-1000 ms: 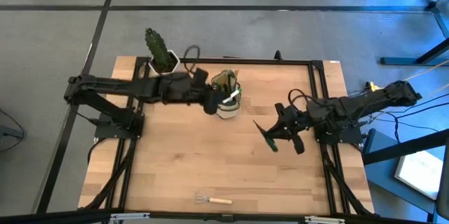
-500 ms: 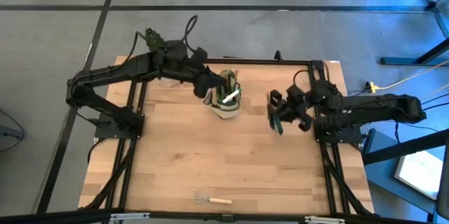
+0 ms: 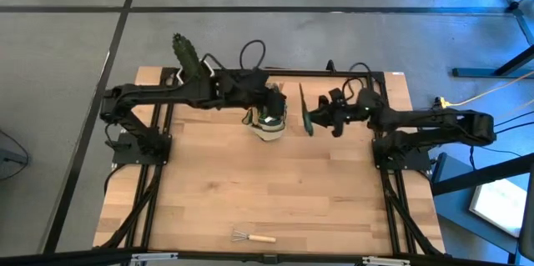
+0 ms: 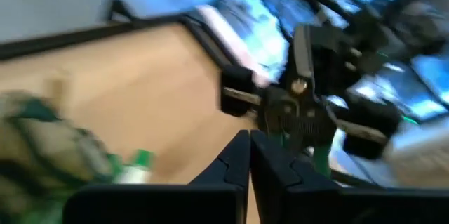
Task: Pick & Place Garden tools in Gardening bag
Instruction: Put the fruit pruner into the gardening bag
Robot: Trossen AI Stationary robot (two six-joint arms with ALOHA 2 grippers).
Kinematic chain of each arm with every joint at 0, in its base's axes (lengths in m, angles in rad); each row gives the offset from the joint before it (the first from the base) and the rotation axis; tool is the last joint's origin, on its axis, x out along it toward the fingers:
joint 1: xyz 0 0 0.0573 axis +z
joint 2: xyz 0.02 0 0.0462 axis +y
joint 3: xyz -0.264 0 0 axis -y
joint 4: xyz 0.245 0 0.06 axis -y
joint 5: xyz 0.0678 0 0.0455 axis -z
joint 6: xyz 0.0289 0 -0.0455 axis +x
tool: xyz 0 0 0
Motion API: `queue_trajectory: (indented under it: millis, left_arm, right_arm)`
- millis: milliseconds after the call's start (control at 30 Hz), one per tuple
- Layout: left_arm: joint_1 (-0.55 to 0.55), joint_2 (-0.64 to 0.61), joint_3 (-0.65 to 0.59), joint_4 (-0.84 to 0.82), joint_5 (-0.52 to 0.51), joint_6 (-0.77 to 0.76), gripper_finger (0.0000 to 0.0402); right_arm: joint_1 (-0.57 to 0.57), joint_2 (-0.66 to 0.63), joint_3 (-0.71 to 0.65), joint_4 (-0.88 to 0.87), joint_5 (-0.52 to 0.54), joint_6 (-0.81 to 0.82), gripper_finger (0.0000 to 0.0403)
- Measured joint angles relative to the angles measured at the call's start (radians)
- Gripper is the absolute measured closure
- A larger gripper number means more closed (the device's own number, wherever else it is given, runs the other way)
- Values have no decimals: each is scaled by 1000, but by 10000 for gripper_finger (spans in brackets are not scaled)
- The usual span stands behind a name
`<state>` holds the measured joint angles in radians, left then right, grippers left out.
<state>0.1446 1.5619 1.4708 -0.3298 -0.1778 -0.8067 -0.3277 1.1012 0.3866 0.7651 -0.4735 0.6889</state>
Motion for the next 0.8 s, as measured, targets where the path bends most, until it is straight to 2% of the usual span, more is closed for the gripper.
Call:
queue_trajectory:
  millis: [100,167,300,400,567,633,800]
  left_arm:
    - [-21,-4,0,-23,-114,-39,398]
    - [-10,-8,1,-59,-98,-94,396]
    - [68,-14,2,-124,127,-187,385]
    - [128,-7,50,-236,324,-207,370]
    - [206,41,155,-363,536,-207,335]
    - [229,65,193,-382,605,-219,320]
    - [243,138,242,-422,728,-235,291]
  right_arm:
    - [-7,33,0,-43,54,-26,378]
    - [-7,47,0,-63,92,-54,378]
    - [-6,50,0,-101,131,-136,378]
    - [-6,50,0,-122,139,-202,378]
    - [-6,50,2,-164,141,-292,378]
    - [-1,50,28,-249,140,-337,378]
    - [50,50,179,-653,164,-508,378]
